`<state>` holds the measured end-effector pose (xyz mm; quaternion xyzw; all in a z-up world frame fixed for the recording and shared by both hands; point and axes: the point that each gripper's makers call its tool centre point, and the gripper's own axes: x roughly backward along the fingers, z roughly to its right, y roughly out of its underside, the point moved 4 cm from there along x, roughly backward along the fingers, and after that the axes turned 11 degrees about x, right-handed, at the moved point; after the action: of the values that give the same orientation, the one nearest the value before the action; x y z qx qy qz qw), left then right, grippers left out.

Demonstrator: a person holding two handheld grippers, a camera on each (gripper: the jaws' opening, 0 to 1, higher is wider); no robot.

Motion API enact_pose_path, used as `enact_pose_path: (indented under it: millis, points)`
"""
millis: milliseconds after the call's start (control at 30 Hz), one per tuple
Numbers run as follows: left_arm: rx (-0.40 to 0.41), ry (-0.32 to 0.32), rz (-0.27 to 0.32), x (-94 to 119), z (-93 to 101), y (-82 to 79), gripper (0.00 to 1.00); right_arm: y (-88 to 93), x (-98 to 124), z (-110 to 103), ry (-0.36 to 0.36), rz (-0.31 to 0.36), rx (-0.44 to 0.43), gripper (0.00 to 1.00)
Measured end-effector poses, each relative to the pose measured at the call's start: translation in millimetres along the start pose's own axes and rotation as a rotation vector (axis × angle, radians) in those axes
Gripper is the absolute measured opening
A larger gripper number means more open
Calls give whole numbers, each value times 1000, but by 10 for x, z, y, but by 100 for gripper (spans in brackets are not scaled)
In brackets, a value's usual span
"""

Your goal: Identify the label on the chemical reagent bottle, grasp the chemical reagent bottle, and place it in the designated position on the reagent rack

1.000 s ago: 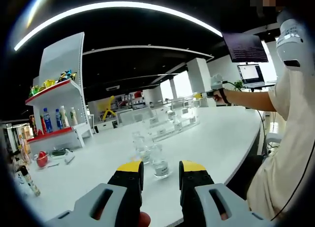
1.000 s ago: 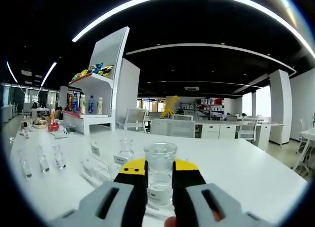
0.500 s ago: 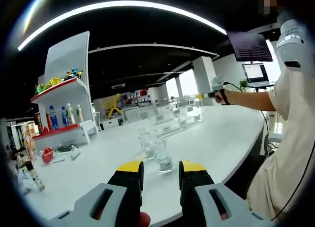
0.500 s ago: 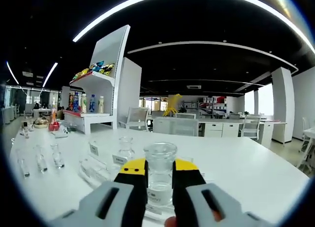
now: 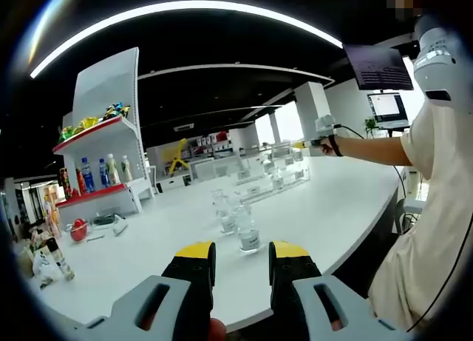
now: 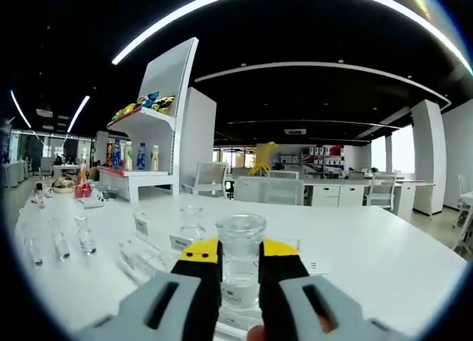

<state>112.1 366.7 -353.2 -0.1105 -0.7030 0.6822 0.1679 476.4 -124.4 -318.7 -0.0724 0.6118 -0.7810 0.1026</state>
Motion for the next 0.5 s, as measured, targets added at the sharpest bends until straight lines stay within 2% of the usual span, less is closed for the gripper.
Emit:
enact_pose_path:
  millis: [500]
  points:
    - [-4,-15,-1,52,9,-14,29,219,-162,-69,1,-14,-20,18]
